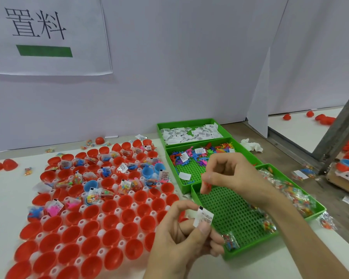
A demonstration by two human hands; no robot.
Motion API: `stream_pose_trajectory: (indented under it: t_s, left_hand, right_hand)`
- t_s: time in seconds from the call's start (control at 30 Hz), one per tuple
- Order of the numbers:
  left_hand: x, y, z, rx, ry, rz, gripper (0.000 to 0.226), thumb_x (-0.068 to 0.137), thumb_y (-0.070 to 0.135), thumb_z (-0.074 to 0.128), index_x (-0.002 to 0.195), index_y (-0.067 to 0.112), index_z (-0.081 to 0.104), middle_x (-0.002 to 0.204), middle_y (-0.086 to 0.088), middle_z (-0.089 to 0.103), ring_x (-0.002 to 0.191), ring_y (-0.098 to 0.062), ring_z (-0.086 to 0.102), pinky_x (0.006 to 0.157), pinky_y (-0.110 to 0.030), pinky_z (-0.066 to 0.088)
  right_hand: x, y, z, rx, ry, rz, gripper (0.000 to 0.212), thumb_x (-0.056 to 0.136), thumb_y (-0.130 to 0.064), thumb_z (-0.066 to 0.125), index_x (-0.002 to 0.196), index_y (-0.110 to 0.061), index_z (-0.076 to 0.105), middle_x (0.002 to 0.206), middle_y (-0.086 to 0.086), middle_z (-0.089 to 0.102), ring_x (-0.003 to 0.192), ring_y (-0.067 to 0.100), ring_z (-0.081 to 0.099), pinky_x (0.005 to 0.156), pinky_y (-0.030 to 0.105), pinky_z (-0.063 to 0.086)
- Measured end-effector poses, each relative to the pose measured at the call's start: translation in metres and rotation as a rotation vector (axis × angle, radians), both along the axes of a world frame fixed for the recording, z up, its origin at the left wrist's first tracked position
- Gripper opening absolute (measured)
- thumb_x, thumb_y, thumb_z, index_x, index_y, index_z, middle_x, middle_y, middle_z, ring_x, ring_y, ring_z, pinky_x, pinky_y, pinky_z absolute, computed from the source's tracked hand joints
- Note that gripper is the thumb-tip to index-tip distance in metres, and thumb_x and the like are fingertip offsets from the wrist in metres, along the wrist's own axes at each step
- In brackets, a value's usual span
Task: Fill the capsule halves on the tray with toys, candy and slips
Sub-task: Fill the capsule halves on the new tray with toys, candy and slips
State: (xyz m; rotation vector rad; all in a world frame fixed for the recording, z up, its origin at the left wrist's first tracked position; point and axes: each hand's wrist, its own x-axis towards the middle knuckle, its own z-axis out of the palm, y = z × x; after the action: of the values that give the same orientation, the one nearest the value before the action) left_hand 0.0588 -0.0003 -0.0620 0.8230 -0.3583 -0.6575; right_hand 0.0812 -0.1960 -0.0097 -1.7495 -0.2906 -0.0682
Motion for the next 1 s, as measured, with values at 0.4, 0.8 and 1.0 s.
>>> stream_pose_trajectory:
  t_s: [0.4,0.8,1.0]
  left_hand:
    - [-0.002,0.001,-0.001,0.073,-0.108,0.24,0.049,0.069,0.002,0.067,0.115,0.002,0.049,0.066,-0.035,0.065,0.049,-0.033,0.064,0.05,-0.035,0.054]
    - [0.001,-0.001,-0.003,0.116,-0.062,0.366,0.04,0.066,0.003,0.076,0.098,-0.009,0.053,0.056,-0.032,0.06,0.043,-0.031,0.059,0.042,-0.03,0.049]
    - [0.0,0.0,-0.004,0.14,-0.06,0.379,0.036,0.07,0.008,0.079,0.091,-0.011,0.056,0.056,-0.032,0.06,0.042,-0.03,0.059,0.043,-0.03,0.049]
  right_hand:
    - [-0.009,0.025,0.008,-0.066,0.036,0.122,0.008,0.083,-0.009,0.078,0.083,-0.016,0.073,0.08,0.016,0.073,0.073,0.021,0.068,0.067,0.023,0.053]
    - [-0.012,0.028,0.011,-0.067,0.102,0.163,0.014,0.079,-0.021,0.083,0.091,-0.024,0.076,0.084,0.002,0.073,0.076,0.02,0.07,0.068,0.023,0.054]
    - [-0.009,0.031,0.007,-0.079,0.046,0.163,0.019,0.079,-0.007,0.082,0.088,-0.023,0.076,0.083,0.005,0.075,0.077,0.026,0.072,0.069,0.027,0.057]
